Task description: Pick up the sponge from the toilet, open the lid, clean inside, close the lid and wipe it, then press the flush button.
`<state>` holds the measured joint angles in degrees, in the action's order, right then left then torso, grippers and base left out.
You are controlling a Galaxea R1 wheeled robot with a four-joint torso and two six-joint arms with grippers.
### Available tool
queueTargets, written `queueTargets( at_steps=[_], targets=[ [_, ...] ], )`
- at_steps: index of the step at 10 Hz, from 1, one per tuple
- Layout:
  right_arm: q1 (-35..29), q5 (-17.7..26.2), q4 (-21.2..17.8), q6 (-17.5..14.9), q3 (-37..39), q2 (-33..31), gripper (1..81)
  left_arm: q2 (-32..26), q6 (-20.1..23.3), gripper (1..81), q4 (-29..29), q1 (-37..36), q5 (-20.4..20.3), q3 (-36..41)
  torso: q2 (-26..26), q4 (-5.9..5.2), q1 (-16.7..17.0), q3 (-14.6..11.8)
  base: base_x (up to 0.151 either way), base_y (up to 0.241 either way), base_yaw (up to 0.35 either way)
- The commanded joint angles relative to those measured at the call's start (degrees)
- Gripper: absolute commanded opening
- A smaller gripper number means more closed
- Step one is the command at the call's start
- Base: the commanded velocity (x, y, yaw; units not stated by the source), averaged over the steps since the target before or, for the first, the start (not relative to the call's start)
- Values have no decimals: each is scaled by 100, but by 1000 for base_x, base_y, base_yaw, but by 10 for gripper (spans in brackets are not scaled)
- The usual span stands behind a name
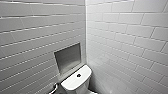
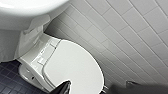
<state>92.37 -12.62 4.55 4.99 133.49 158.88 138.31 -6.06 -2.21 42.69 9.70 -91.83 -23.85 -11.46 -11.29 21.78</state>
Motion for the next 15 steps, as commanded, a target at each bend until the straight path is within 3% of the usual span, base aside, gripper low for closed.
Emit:
queueTargets(
  at_steps=[1,2,4,6,7,9,12,15],
  targets=[
    [-117,286,125,-6,-113,-56,10,-198,-9,811,-790,-1626,682,429,0,0,0,530,0,0,0],
    [-126,286,125,-6,-113,-47,10,-181,-9,811,-983,-1951,796,455,0,0,0,155,0,0,0],
    [-135,295,125,-6,-105,-38,10,-75,-9,811,-1334,-2557,937,438,6,0,-6,454,0,0,0],
    [-144,286,125,-6,-105,-29,10,82,-18,811,-1643,-2989,936,158,6,0,-9,520,0,0,0],
    [-144,295,125,-6,-105,-29,10,223,-18,10,-1669,-3086,945,-71,9,0,-9,512,0,0,0],
    [-144,286,125,-6,-96,-3,10,661,-27,10,-1678,-3166,1182,-728,11,0,-9,513,0,0,0],
    [-135,163,117,-7,-43,15,10,1374,-18,10,-1669,-3367,1210,-1899,11,0,-9,516,0,0,0],
    [-126,128,117,-15,-26,24,10,1796,-27,10,-1652,-3640,1218,-2558,13,0,-11,520,0,0,0]
  ],
)
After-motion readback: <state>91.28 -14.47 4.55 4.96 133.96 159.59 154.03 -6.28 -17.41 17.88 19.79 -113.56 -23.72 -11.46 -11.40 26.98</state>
